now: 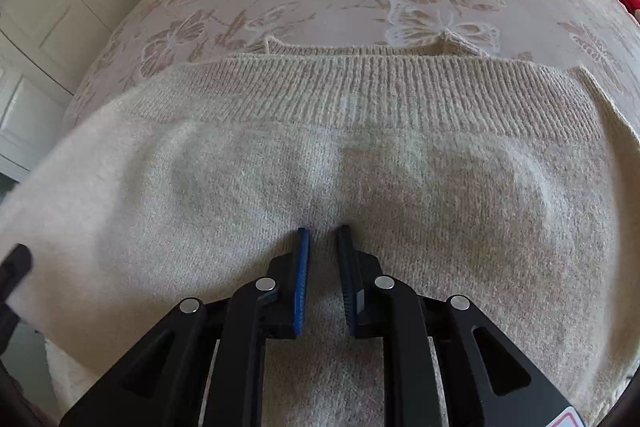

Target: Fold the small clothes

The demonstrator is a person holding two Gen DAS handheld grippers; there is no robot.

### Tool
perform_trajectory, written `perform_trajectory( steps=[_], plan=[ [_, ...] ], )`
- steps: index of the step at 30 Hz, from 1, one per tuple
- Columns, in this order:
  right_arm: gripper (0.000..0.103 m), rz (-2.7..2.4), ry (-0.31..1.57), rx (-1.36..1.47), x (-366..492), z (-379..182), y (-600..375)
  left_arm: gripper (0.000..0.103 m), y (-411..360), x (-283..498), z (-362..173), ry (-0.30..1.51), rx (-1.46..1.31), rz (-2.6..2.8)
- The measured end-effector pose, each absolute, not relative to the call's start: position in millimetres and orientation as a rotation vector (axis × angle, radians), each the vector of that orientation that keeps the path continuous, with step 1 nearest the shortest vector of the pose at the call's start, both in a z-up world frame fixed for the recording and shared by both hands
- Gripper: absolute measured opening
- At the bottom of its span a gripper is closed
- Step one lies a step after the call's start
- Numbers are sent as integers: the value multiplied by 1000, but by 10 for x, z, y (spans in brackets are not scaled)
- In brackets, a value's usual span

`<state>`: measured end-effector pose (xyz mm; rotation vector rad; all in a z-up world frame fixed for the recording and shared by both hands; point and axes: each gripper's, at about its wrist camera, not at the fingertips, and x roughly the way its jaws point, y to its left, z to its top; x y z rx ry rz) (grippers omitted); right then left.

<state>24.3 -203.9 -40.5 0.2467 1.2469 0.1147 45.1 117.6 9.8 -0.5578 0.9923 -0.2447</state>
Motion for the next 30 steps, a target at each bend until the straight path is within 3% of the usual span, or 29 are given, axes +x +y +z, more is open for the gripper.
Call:
perform_trajectory(
  steps=[4,7,10,13,14,16,18,20,30],
  plan=[
    [15,158,1182,432,38,-227,-2394,14,324,413,753,903,-337,-449],
    [18,118,1120,535,-348,-20,-2900,14,-397,322,929,884,-165,-584],
    [21,16,1088,593,-820,77,-3516,16,-1104,203,725,928,-18,-689],
    [25,-112,1079,585,-1226,163,-3988,23,-1615,93,265,1019,107,-718],
    [27,-134,1066,589,-1344,215,-4094,30,-1682,21,129,1037,142,-717],
    [39,-151,1031,603,-1515,328,-4224,49,-1636,-147,-11,1061,158,-718],
    [56,-135,1002,611,-1580,428,-4238,80,-1475,-292,-40,1049,169,-698],
    [70,-86,986,631,-1539,491,-4180,90,-1266,-365,-27,1018,215,-649],
    [78,28,1178,783,-818,63,-3671,91,-665,-137,-561,1244,163,-453]
  ],
)
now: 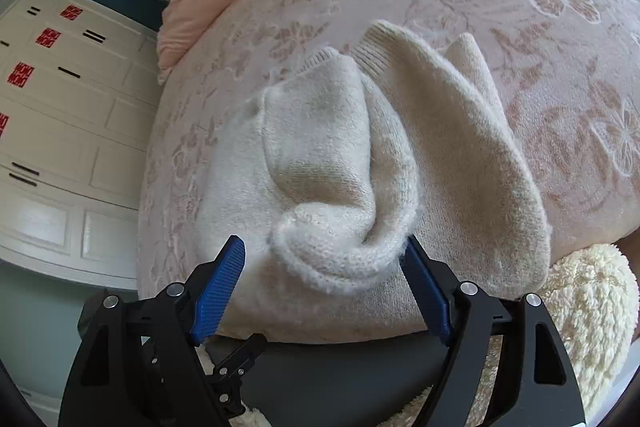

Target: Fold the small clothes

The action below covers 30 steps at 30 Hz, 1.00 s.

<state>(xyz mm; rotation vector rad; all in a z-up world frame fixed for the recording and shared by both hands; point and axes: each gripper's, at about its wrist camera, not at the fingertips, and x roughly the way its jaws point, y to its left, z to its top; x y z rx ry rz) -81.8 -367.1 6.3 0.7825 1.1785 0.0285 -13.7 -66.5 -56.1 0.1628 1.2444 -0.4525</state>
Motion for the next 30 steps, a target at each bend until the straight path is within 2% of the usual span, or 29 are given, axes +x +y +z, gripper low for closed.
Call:
perform_trajectory(
  steps=[1,2,3,4,5,6,9,10,12,13,17,20,22,24,25,26,28,29,30],
  plan=[
    [75,28,1189,784,-790,38,-3638,91,-661,-132,-601,1258,156,-458],
    [62,34,1192,775,-752,42,-3595,86,-640,-112,-626,1266,145,-455],
    [53,30,1189,754,-716,66,-3564,70,-619,-96,-648,1276,132,-449],
    [26,36,1173,734,-686,132,-3529,58,-595,-74,-662,1288,116,-445],
    [22,54,1135,723,-665,241,-3514,40,-556,-54,-663,1295,91,-436],
    [20,92,1062,715,-691,443,-3489,29,-501,-35,-638,1294,55,-433],
    [17,236,811,723,-937,1089,-3519,15,-373,-44,-451,1248,-36,-461],
    [17,241,754,686,-1048,1235,-3538,15,-367,-63,-375,1219,-40,-473],
    [17,156,745,613,-1193,1248,-3656,15,-439,-88,-282,1186,-22,-513],
    [17,91,788,595,-1231,1076,-3760,15,-514,-97,-288,1184,10,-524],
    [17,-162,1110,659,-1309,-174,-4219,16,-789,-133,-465,1256,98,-556],
    [18,-131,1047,759,-1454,-193,-4289,18,-910,-210,-417,1237,180,-567],
    [22,-117,1055,735,-1415,-132,-4262,24,-927,-245,-339,1203,198,-570],
    [25,-130,1069,705,-1414,-59,-4278,41,-900,-245,-260,1182,182,-564],
    [31,-145,1053,689,-1446,21,-4297,46,-879,-240,-206,1169,180,-547],
    [37,-170,1031,666,-1478,120,-4335,55,-864,-243,-149,1152,178,-534],
    [43,-229,978,606,-1540,361,-4338,71,-772,-250,-15,1096,157,-513],
    [43,-252,946,562,-1551,510,-4306,85,-711,-253,60,1059,138,-498],
    [43,-241,918,532,-1526,660,-4305,89,-663,-243,132,1025,124,-472]
  ],
)
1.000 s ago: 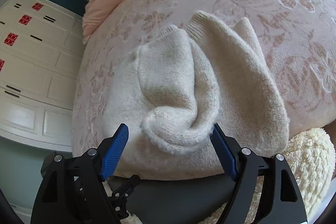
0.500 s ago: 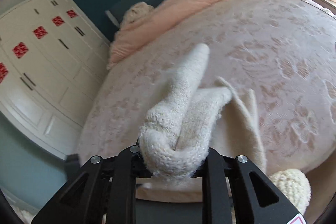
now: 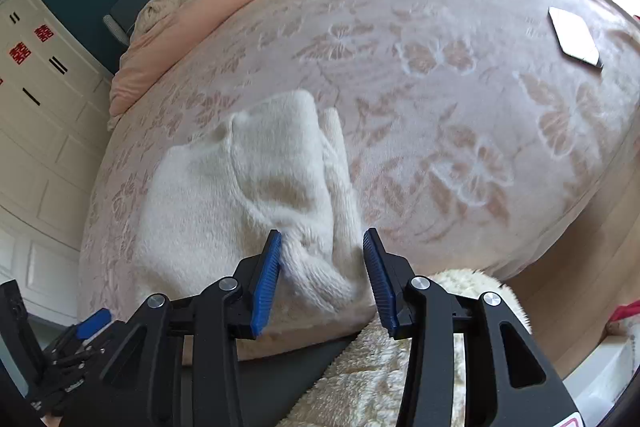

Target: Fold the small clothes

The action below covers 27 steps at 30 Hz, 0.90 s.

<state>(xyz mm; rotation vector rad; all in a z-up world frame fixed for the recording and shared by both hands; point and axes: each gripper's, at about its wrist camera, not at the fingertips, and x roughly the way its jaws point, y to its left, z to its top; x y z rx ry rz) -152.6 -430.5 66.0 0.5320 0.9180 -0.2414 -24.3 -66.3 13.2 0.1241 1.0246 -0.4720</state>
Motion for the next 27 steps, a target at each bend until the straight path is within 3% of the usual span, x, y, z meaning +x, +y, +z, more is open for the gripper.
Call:
perform_trajectory(
  steps=[3,5,6,8,11,12,19,25,27],
  plan=[
    [37,-78,861,498,-1384,1009,-3982,89,-555,-158,305,963,85,-398],
    [21,57,866,460,-1190,1100,-3629,90,-509,-92,355,963,68,-356],
    [19,116,888,430,-1081,1060,-3430,90,-484,-61,370,970,63,-347],
    [18,170,979,360,-892,775,-3066,90,-432,-12,374,982,54,-321],
    [15,163,1262,287,-609,-249,-2759,90,-352,-50,385,986,43,-300],
    [14,167,1245,331,-629,-312,-2783,90,-330,-55,379,987,46,-292],
    [15,-17,1033,372,-978,573,-3387,92,-321,-82,318,1004,58,-301],
    [39,-194,1062,530,-1000,310,-4360,92,-867,-93,207,1025,133,-422],
    [40,-176,1097,568,-876,124,-4473,92,-1100,-60,117,1037,172,-445]
  ],
)
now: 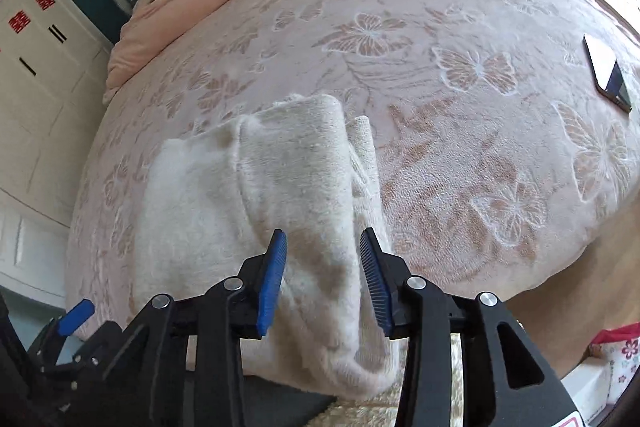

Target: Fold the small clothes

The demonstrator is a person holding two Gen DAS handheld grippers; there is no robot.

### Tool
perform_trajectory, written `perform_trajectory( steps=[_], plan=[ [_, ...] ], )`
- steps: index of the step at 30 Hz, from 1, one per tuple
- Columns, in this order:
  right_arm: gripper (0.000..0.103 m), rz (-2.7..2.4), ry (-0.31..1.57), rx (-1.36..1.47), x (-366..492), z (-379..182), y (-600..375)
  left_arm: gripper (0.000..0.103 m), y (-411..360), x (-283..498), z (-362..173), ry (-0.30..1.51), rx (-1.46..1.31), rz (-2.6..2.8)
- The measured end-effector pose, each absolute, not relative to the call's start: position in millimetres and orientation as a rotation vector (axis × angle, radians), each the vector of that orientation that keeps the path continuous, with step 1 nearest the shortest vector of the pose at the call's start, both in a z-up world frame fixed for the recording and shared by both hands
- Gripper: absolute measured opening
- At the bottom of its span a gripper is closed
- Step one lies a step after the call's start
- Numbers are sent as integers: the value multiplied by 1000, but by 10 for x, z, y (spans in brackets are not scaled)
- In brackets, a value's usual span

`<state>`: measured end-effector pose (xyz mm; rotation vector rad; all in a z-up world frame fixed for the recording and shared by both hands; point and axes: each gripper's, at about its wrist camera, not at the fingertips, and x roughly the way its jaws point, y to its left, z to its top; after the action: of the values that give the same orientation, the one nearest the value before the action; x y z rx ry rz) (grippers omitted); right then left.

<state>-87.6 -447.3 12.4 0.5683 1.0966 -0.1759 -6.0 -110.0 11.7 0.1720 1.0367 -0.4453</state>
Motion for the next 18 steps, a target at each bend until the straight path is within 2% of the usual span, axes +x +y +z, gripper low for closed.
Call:
perform_trajectory(
  steps=[2,3,4,7,9,10,13,14,18],
  plan=[
    [39,-120,1145,578,-664,-99,-4371,92,-1290,-20,20,1050,211,-446],
    [33,-117,1161,564,-584,-150,-4337,92,-1366,3,-20,1059,226,-446],
    [10,-119,1158,551,-540,-111,-4303,92,-1425,20,-50,1066,238,-441],
    [10,-75,996,509,-574,384,-4277,92,-1472,61,-71,1080,235,-429],
    [9,-77,945,490,-606,518,-4314,92,-1479,80,-95,1080,240,-417],
    [9,-89,963,488,-583,425,-4354,92,-1486,95,-124,1086,247,-412],
    [9,-139,1191,431,-432,-356,-4431,92,-1506,159,-272,1125,262,-392],
    [8,-144,1152,449,-486,-335,-4444,92,-1512,177,-327,1143,266,-385],
    [13,-157,1006,457,-670,341,-4358,92,-1457,183,-346,1153,257,-363]
  ],
)
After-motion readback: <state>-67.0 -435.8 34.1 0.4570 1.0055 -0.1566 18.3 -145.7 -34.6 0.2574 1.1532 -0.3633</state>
